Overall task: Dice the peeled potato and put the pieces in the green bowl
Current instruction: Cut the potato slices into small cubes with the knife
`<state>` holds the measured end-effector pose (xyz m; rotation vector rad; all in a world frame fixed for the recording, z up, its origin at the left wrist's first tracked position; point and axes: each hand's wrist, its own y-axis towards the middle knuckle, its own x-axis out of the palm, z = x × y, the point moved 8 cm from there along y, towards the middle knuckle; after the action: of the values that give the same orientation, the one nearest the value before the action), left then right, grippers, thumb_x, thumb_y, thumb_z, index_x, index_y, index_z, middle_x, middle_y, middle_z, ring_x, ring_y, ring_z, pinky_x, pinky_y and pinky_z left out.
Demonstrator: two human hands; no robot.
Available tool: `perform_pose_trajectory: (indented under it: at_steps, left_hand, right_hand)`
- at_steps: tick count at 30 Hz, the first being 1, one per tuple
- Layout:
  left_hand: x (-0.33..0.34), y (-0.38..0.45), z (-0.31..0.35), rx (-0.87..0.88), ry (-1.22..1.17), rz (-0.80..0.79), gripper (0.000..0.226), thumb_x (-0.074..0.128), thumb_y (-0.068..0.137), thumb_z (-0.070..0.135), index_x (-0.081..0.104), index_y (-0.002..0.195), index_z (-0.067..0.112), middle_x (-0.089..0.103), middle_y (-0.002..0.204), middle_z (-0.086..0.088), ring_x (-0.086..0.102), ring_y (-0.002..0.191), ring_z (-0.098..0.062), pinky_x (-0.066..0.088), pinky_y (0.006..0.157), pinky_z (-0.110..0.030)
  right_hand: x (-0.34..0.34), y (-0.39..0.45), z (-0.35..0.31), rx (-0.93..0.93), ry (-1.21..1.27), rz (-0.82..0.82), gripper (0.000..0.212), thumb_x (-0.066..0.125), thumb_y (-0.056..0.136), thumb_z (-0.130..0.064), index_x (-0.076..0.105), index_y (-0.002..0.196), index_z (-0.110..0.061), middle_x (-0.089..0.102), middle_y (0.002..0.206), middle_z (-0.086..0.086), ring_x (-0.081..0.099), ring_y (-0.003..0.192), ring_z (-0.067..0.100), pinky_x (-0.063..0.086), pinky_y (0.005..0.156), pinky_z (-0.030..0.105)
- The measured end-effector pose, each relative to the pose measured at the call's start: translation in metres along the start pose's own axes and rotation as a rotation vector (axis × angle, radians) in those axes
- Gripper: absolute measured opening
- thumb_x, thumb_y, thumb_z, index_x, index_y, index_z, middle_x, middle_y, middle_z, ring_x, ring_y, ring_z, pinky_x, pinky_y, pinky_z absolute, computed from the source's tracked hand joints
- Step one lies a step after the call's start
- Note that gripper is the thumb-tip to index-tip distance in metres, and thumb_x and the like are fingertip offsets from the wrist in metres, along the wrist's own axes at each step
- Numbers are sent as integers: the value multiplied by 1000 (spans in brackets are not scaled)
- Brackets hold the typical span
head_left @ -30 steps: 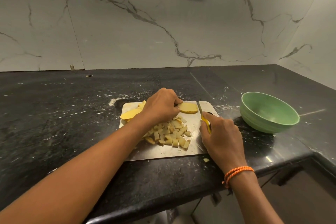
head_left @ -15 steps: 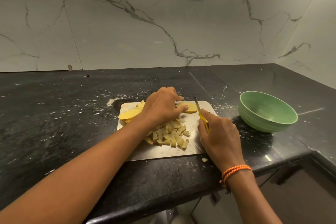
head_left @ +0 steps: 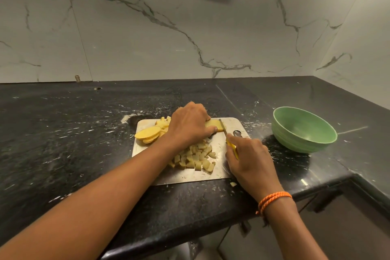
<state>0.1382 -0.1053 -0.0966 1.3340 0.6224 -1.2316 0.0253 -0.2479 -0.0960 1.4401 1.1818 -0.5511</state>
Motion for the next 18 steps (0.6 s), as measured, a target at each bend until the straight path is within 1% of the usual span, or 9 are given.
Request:
perform_pose_trajectory:
  at_steps: [3, 5, 8, 9, 10, 11, 13, 15, 18]
  left_hand:
    - [-5, -2, -1, -19, 0, 26, 56, 73, 86, 68, 78, 118, 23, 71, 110, 4, 62, 102, -18, 54, 80, -36]
    - [-6, -3, -2, -19, 1, 33, 54, 73, 87, 67, 79, 117, 23, 70, 110, 4, 62, 101, -18, 54, 78, -36]
    - [-5, -3, -6, -16, -35, -10, 54, 73, 87, 68, 79, 122, 27, 70, 114, 6, 60, 106, -17, 52, 79, -35]
    - [-4, -3, -8, -25, -52, -22, 55, 73, 86, 68, 78, 122, 28, 70, 115, 7, 60, 106, -17, 51, 78, -35]
    - [-4, -3, -10, -33, -60, -28, 54, 74, 86, 68, 79, 121, 27, 70, 114, 7, 60, 106, -16, 50, 76, -34]
    - [-4, -4, -11, -35, -60, -31, 52, 74, 87, 67, 80, 119, 26, 70, 113, 7, 60, 105, -16, 48, 75, -34]
    - [-3, -4, -11, -30, -65, -40, 50, 74, 88, 64, 80, 118, 24, 70, 114, 8, 59, 107, -15, 44, 73, -33]
    - [-2, -3, -11, -28, -86, -47, 50, 74, 88, 62, 80, 120, 25, 70, 116, 8, 59, 108, -16, 44, 72, -33]
    - [-1, -2, -11, -28, -92, -49, 49, 74, 88, 62, 80, 119, 25, 70, 115, 8, 60, 107, -16, 48, 73, -34]
  right_hand:
    - [-8, -18, 1, 3, 47, 15, 33, 58, 96, -32, 64, 126, -21, 70, 76, 4, 65, 71, 28, 53, 66, 45]
    - [-14, -29, 0, 14, 76, 22, 33, 60, 95, -32, 65, 126, -23, 65, 67, -2, 62, 64, 23, 52, 61, 43]
    - [-26, -33, -1, 34, 112, 118, 32, 66, 94, -24, 68, 126, -22, 44, 53, -13, 47, 49, 13, 42, 50, 34]
    - [-28, -31, -2, 41, 112, 150, 34, 67, 93, -22, 68, 127, -22, 42, 52, -13, 45, 47, 13, 41, 49, 34]
    - [-28, -27, -3, 40, 109, 163, 36, 66, 93, -21, 67, 129, -21, 46, 52, -11, 47, 48, 14, 43, 50, 34]
    - [-26, -22, -4, 33, 106, 159, 38, 66, 94, -22, 65, 132, -21, 55, 55, -7, 51, 50, 15, 47, 51, 36]
    - [-19, -11, -7, 16, 93, 134, 40, 64, 95, -24, 64, 134, -20, 68, 67, 1, 60, 57, 18, 52, 56, 38]
    - [-12, 0, -8, 0, 85, 125, 38, 63, 95, -25, 64, 133, -20, 71, 73, 6, 63, 62, 24, 52, 58, 40]
    - [0, 11, -10, -19, 34, 70, 28, 58, 96, -26, 68, 120, -18, 73, 83, 7, 66, 74, 30, 52, 62, 42]
